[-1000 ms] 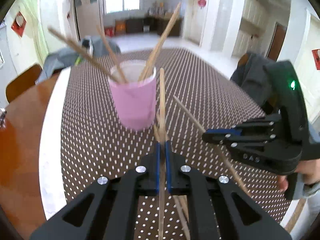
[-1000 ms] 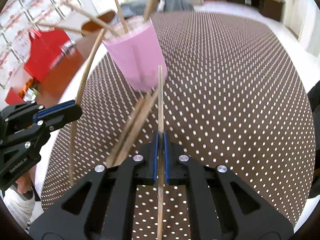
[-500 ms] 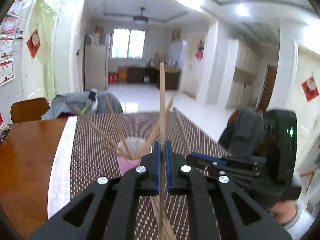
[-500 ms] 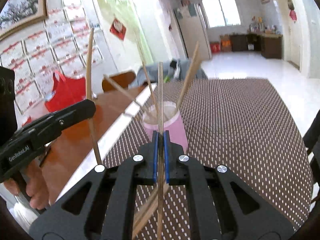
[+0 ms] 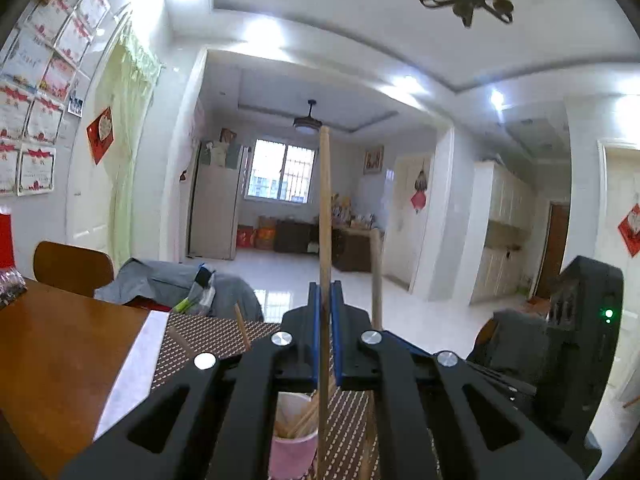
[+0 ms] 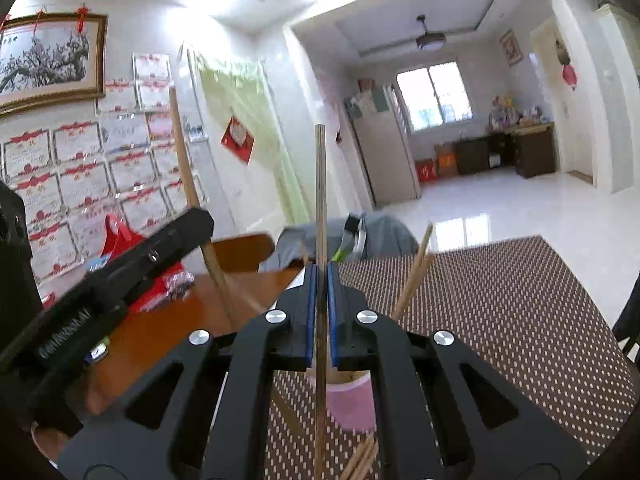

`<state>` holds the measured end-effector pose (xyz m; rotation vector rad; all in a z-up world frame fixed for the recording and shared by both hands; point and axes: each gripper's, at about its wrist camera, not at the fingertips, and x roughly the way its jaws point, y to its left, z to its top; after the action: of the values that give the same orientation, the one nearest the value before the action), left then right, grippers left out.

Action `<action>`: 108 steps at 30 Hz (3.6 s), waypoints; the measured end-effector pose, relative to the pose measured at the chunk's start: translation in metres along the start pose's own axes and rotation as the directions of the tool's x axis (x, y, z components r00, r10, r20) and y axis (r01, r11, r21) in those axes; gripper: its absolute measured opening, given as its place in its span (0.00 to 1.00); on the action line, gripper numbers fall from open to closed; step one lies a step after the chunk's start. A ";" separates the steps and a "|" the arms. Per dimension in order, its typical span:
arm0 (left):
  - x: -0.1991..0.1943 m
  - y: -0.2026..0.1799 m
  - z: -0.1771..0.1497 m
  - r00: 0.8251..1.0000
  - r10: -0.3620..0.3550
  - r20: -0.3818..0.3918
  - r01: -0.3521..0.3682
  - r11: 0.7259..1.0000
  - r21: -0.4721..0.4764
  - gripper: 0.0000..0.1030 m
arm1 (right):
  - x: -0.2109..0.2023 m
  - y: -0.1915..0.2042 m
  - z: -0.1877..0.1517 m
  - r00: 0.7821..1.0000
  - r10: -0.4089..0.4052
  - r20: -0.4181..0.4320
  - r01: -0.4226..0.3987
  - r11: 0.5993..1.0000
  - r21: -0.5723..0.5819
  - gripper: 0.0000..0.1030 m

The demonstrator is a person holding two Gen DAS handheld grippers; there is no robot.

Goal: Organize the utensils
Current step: 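Lift both held chopsticks upright and carry them above the pink cup, then open the left tool over the cup while the right tool opens too, then lower both open tools back to the chopstick pile beside the cup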

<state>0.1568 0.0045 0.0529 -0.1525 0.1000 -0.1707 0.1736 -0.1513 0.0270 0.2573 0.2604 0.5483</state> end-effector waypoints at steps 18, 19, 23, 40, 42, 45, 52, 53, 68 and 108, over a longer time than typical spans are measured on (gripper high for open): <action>0.037 0.020 -0.017 0.987 0.103 0.123 -0.103 0.995 -0.010 0.06 | 0.036 -0.006 0.008 0.970 -0.065 0.232 0.059 0.998 0.033 0.06; 0.039 0.021 -0.018 0.988 0.103 0.119 -0.103 0.995 -0.009 0.06 | 0.036 -0.007 0.008 0.969 -0.065 0.237 0.059 0.998 0.034 0.06; 0.047 0.023 -0.022 0.990 0.103 0.097 -0.103 0.995 -0.009 0.06 | 0.037 -0.006 0.007 0.961 -0.075 0.268 0.071 0.997 0.026 0.06; 0.068 0.028 -0.035 0.989 0.130 -0.067 -0.132 0.991 -0.022 0.12 | 0.047 -0.012 -0.004 0.969 -0.090 0.228 0.086 0.996 0.029 0.06; 0.064 0.028 -0.033 0.988 0.139 -0.070 -0.142 0.989 -0.031 0.26 | 0.047 -0.011 -0.005 0.972 -0.095 0.215 0.093 0.996 0.018 0.06; 0.058 0.022 -0.030 0.986 0.159 -0.042 -0.159 0.987 0.005 0.27 | 0.043 -0.010 -0.004 0.972 -0.094 0.213 0.092 0.996 0.018 0.06; 0.051 0.015 -0.024 0.983 0.181 -0.026 -0.179 0.982 0.060 0.32 | 0.036 -0.013 -0.004 0.978 -0.080 0.195 0.076 0.997 0.027 0.06; 0.051 0.016 -0.023 0.983 0.181 -0.026 -0.179 0.982 0.057 0.34 | 0.037 -0.014 -0.005 0.978 -0.082 0.190 0.078 0.997 0.025 0.06; 0.049 0.021 -0.015 0.970 0.237 -0.045 -0.234 0.970 0.074 0.43 | 0.048 -0.010 -0.007 0.995 -0.046 0.086 0.046 0.999 0.006 0.06; 0.000 0.010 0.001 0.973 0.224 -0.057 -0.218 0.972 0.087 0.56 | -0.025 -0.019 -0.004 0.989 -0.142 0.040 0.141 0.990 0.020 0.43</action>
<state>0.1581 0.0140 0.0523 -0.0543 0.1757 0.0430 0.1614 -0.1798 0.0219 0.2642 0.2411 0.3997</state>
